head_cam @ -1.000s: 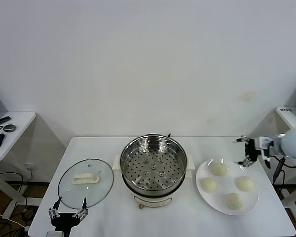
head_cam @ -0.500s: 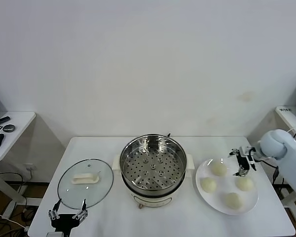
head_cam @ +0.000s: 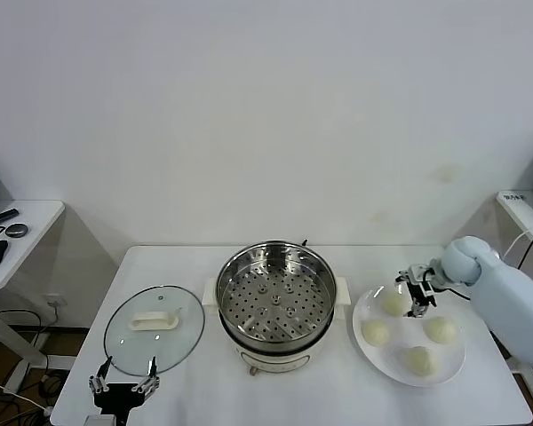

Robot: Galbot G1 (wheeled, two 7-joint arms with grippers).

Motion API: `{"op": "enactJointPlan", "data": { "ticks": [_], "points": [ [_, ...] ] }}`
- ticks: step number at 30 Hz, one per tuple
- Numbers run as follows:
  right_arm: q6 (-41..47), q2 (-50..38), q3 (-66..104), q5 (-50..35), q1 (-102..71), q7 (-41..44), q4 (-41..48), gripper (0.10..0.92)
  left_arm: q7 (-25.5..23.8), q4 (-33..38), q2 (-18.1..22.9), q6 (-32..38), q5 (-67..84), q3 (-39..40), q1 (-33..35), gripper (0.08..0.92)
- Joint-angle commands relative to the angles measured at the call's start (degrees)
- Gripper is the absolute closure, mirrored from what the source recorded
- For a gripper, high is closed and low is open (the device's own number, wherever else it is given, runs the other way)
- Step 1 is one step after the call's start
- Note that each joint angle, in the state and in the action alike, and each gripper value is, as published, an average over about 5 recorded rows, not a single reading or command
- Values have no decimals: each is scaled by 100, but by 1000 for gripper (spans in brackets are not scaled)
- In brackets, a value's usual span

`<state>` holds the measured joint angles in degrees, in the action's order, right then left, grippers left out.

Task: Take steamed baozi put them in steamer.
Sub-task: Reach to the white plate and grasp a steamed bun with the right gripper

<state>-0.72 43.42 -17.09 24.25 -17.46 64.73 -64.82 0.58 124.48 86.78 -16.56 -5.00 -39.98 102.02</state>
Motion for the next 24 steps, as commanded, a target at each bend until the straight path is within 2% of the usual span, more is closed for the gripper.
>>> {"op": "enactJointPlan", "data": {
  "ticks": [1,18,24],
  "points": [
    [-139,343,-88,300,104,-77,542,203,-7,-23,-3,-6,2,6,-2,177],
    [-260,484,-66,466,120,-65,800,203,0,-199,-8,-2,-39,10,-76,177],
    [-274,534,-49,399,143,-75,892,250,-3,-217,-14,-2,-44,12,-95,177]
  ]
}}
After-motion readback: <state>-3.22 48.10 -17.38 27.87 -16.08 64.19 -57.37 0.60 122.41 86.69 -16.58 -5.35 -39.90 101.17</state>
